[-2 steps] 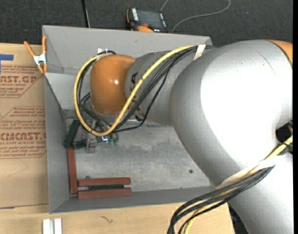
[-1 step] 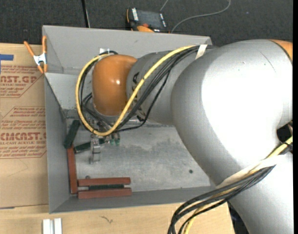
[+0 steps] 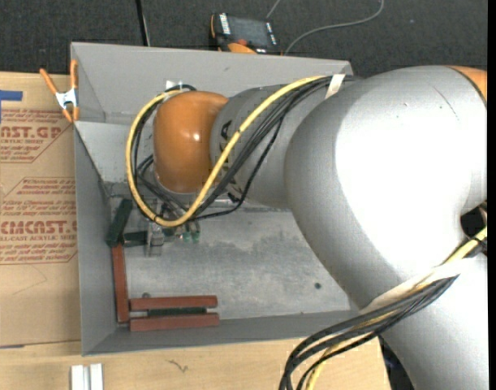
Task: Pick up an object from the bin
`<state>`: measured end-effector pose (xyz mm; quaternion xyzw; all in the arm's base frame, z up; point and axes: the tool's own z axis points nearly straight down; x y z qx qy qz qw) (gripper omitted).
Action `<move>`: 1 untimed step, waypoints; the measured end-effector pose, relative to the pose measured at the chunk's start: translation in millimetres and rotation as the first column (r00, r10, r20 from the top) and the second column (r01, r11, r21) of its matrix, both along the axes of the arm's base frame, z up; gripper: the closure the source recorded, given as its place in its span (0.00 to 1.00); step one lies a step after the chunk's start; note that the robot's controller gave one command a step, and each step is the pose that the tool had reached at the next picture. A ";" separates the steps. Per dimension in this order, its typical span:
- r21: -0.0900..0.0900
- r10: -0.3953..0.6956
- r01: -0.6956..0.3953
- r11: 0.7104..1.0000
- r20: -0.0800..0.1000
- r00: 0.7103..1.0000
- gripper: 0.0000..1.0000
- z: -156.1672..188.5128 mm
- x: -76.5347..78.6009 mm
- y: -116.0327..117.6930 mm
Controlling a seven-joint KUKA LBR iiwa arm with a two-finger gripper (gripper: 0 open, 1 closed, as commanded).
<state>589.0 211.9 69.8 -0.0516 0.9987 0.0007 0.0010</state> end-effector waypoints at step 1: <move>0.001 -0.012 0.012 1.000 0.001 1.000 1.00 67.1 -48.1 -13.6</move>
Offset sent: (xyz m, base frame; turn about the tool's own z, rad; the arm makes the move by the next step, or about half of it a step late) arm -0.0478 -0.0143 0.0635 0.0134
